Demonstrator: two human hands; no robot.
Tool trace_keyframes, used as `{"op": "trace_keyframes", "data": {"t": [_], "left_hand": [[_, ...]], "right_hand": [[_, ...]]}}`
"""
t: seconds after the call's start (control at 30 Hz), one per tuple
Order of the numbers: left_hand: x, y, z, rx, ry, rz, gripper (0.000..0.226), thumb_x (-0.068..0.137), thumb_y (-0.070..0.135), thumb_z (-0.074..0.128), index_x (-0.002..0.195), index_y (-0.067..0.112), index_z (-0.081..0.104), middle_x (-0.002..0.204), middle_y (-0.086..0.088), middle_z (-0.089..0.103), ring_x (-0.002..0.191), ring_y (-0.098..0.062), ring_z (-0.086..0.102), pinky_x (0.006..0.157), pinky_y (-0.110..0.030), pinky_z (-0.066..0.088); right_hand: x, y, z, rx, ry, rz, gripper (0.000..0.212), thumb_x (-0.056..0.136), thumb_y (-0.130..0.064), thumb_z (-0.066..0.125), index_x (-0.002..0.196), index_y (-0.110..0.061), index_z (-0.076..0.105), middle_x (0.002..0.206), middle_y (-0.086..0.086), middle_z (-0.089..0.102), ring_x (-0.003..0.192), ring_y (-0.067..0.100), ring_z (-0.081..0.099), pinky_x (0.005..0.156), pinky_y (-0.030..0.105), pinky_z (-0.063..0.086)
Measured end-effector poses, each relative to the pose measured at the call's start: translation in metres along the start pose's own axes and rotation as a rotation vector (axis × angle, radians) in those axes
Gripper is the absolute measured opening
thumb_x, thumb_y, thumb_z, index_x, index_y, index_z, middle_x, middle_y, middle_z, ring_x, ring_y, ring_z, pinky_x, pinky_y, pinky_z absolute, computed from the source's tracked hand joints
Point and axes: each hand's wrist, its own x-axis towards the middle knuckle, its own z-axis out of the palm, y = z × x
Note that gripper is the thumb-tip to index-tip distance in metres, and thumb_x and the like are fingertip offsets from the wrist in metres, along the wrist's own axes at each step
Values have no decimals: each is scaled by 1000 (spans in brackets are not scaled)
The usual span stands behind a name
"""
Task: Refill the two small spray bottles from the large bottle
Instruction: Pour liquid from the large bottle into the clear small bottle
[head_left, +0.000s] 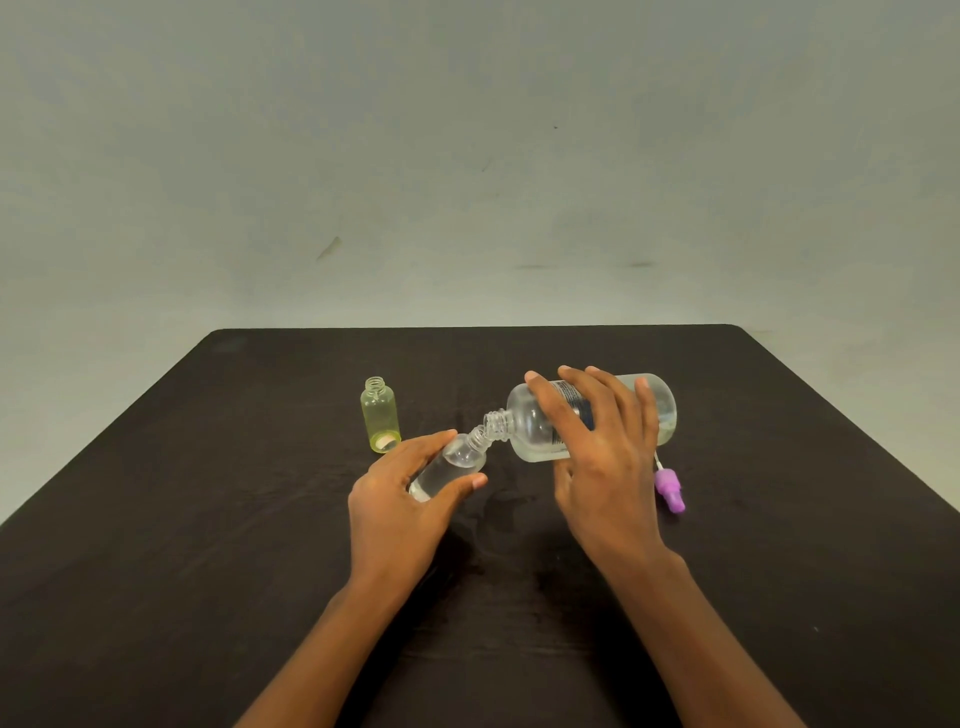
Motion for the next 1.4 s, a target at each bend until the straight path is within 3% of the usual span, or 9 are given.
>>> {"op": "trace_keyframes", "data": {"t": [0.97, 1.4], "left_hand": [[0, 1, 0, 11, 2, 13, 45, 62, 25, 85, 98, 42, 66, 97, 17, 70, 97, -1, 64, 90, -38, 52], [0, 2, -1, 18, -3, 13, 45, 62, 25, 85, 98, 43, 65, 97, 17, 70, 97, 1, 64, 90, -37, 52]], "right_hand": [[0, 0, 0, -5, -5, -2, 90, 61, 14, 73, 134, -30, 44, 128, 7, 56, 127, 25, 43, 116, 43, 13], [0, 0, 0, -10, 1, -5, 87, 59, 16, 72, 132, -27, 51, 127, 7, 56, 126, 25, 43, 117, 41, 11]]}}
